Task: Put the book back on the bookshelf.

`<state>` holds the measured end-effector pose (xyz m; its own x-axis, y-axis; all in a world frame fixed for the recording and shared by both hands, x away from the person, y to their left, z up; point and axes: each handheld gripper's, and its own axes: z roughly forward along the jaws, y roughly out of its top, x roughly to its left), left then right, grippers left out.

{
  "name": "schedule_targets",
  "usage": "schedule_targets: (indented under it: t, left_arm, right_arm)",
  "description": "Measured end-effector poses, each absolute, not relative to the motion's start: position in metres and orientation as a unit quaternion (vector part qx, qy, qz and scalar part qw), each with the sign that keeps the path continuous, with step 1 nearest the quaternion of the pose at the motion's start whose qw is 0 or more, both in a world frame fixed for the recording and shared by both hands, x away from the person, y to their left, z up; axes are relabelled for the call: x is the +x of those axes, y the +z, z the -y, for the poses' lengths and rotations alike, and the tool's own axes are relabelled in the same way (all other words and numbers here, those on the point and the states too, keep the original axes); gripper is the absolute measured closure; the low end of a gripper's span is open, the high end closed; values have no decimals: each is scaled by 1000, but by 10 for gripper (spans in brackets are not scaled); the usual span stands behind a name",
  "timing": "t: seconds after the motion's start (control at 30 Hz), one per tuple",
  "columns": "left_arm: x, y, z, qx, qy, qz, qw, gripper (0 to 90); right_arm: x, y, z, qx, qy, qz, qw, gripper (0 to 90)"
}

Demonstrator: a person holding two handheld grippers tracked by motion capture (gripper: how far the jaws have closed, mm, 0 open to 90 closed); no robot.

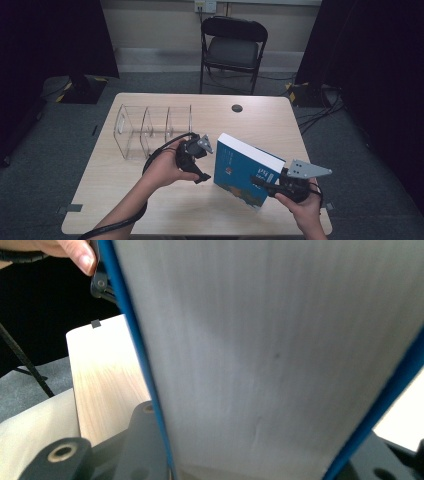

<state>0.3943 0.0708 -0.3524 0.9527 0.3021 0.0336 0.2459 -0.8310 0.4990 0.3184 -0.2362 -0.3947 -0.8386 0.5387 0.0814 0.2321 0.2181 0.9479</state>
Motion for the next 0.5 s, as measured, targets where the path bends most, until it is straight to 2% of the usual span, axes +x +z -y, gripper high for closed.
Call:
schedule_targets:
  t: [0.5]
  left_arm:
    - [398, -325, -55, 964, 56, -117, 231, 210]
  right_arm:
    - [319, -395, 236, 249, 574, -769, 133, 588]
